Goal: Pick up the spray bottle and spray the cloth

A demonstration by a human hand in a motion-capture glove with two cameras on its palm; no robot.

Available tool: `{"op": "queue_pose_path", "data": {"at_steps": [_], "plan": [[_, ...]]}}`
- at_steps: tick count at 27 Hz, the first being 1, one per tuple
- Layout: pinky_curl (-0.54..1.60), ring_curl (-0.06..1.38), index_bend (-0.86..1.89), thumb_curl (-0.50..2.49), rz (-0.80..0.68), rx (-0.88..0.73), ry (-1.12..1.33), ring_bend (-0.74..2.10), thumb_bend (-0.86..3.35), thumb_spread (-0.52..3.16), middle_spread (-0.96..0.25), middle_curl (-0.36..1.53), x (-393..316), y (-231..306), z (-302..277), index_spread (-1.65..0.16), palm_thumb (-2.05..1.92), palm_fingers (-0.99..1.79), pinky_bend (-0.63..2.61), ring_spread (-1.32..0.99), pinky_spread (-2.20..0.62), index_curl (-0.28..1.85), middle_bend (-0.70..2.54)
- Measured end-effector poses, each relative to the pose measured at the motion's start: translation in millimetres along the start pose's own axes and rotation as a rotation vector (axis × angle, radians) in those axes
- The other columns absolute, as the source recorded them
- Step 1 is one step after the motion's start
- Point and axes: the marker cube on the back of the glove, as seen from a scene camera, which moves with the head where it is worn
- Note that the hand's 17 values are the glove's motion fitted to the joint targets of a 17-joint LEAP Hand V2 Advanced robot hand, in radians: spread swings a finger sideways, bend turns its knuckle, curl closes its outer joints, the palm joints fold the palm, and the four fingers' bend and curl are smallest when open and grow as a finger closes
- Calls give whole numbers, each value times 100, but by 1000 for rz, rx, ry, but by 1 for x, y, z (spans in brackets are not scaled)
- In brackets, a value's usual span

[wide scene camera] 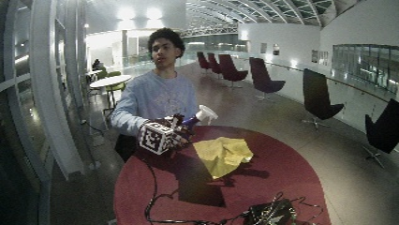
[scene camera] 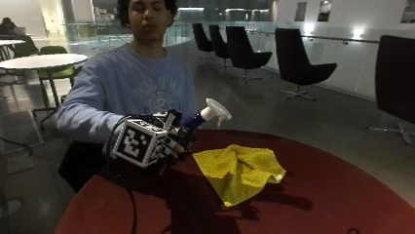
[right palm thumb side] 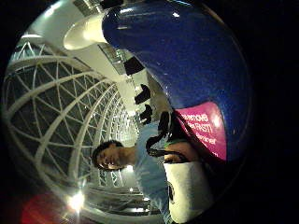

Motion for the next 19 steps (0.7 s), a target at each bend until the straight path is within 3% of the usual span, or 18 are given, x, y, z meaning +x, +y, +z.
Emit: {"op": "queue_pose_path", "data": {"at_steps": [4,19], "plan": [[37,38,4,49,36,29,-45,72,-2,94,1,41,-10,-10,-16,-40,78,56,54,8,29,6,41],[37,38,4,51,127,-108,63,73,-3,95,3,41,5,5,23,-38,76,58,56,9,28,5,42]]}}
